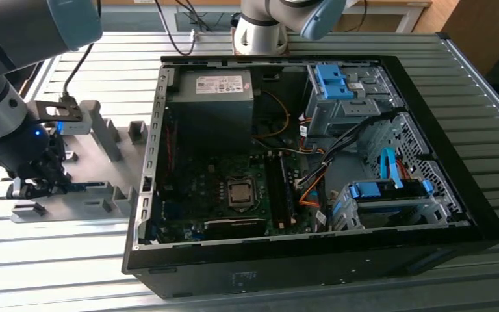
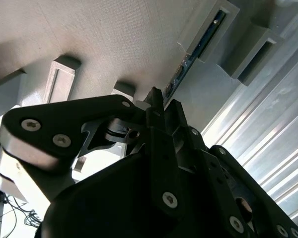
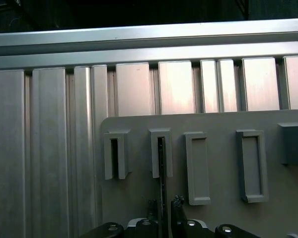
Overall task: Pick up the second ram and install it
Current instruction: 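Pick up the second ram and move it above second insertion slot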
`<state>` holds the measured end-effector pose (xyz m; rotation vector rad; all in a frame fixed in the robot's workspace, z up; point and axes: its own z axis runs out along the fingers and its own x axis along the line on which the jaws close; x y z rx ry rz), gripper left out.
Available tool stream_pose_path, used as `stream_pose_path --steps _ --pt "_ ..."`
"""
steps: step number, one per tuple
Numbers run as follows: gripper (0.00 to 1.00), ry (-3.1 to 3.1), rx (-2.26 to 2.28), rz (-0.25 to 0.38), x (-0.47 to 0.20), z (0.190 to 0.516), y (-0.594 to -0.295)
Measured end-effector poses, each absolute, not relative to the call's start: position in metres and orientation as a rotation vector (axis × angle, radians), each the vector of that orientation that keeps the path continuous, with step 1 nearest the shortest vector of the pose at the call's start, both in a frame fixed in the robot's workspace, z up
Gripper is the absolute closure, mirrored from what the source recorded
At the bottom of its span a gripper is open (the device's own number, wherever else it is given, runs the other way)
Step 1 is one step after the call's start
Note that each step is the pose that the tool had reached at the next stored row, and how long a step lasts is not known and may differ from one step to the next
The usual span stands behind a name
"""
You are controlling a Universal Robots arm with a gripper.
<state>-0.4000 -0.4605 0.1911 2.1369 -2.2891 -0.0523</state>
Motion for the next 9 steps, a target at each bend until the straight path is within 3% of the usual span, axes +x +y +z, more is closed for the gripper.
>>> stream_pose_path --steps 9 --pt "0.75 -2.289 2.136 -0.052 -0.4002 0.1909 -0.4605"
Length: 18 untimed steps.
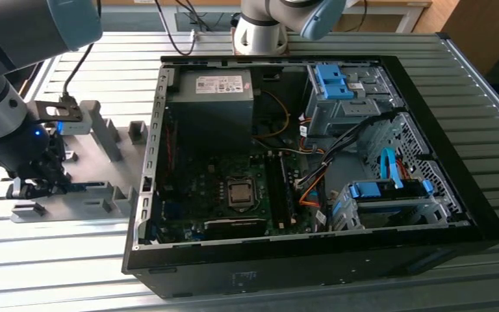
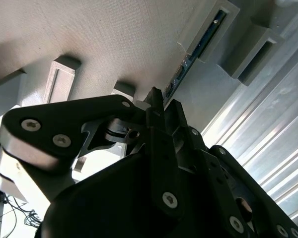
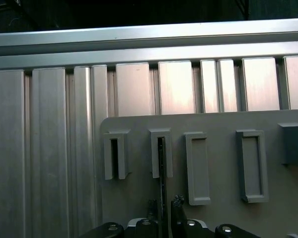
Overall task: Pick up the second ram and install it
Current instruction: 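Pick up the second ram and move it above second insertion slot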
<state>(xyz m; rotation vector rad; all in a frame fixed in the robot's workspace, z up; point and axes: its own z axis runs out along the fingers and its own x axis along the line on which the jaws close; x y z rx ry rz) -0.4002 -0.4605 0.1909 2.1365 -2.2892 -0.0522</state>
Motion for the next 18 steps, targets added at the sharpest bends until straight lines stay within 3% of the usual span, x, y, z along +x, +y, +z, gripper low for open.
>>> stream_pose_path --steps 4,5,18 --pt "0.76 -2.289 2.137 -0.052 -0.4001 0.1909 -0.4605" --pt "0.84 -2.289 2.137 -0.052 -0.4001 0.1909 -0.4605" --pt "0.86 -2.289 2.137 -0.052 -0.4001 0.1908 -0.4605"
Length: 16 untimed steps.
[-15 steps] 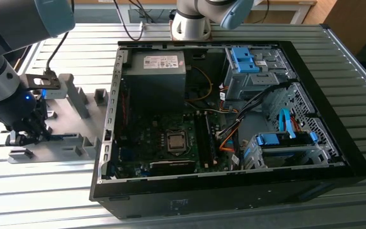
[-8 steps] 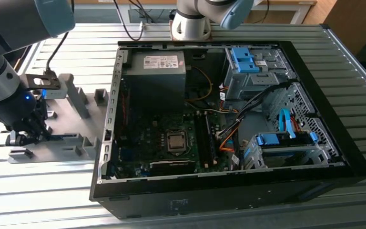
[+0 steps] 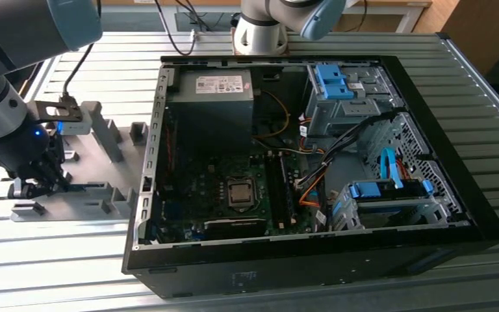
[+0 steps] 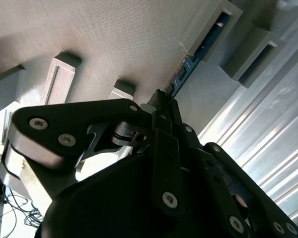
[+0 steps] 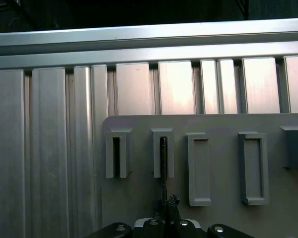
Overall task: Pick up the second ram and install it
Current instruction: 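Pick up the second ram and move it above second insertion slot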
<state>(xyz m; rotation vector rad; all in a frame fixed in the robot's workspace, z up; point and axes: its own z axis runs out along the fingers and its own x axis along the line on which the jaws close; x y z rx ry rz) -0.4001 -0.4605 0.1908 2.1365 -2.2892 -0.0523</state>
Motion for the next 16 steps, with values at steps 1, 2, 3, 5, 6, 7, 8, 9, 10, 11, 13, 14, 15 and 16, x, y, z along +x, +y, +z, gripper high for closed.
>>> stream_pose_path --steps 1,2,3,5,6,7,8,9,10,11,13,14,15,16 --pt "0.86 -2.289 2.137 -0.052 -0.4001 0.1908 -0.4605" --pt "0.86 -2.289 2.137 -0.052 -0.4001 0.1908 -0.4605" --pt "0.86 -2.289 2.137 -0.052 -0.4001 0.1908 -0.4605" --pt "0.86 -2.289 2.137 -0.052 -0.4001 0.1907 -0.4605" --pt "0.86 -2.289 2.137 -0.052 -0.4001 0.1907 -0.4605" --pt "0.86 -2.289 2.137 -0.052 -0.4001 0.1907 -0.4605" --pt "0.86 -2.286 2.140 -0.052 -0.4001 0.1907 -0.4605" --pt "0.86 -2.276 2.150 -0.052 -0.4002 0.1907 -0.4605" --pt "0.86 -2.262 2.165 -0.052 -0.4001 0.1907 -0.4605" --pt "0.86 -2.243 2.184 -0.052 -0.4001 0.1907 -0.4606" --pt "0.86 -2.220 2.207 -0.052 -0.4002 0.1907 -0.4606" --pt "0.86 -2.216 2.211 -0.052 -0.4002 0.1907 -0.4606" --pt "0.86 -2.210 2.216 -0.052 -0.4002 0.1907 -0.4607" --pt "0.86 -2.201 2.226 -0.052 -0.4002 0.1907 -0.4607"
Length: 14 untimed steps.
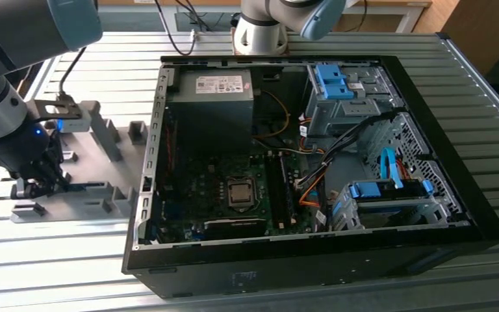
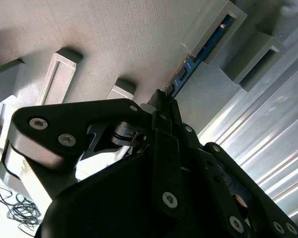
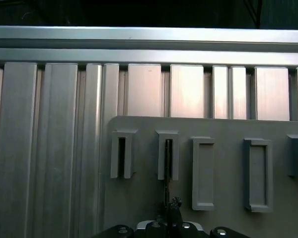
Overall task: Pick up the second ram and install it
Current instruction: 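Pick up the second ram and move it above second insertion slot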
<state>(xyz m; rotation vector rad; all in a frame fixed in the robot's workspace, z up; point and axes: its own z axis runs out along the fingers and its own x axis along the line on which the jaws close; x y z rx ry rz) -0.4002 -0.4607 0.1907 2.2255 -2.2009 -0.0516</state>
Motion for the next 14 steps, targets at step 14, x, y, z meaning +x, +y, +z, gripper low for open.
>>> stream_pose_path --steps 14 --pt "0.86 -2.190 2.236 -0.052 -0.4002 0.1915 -0.4608"
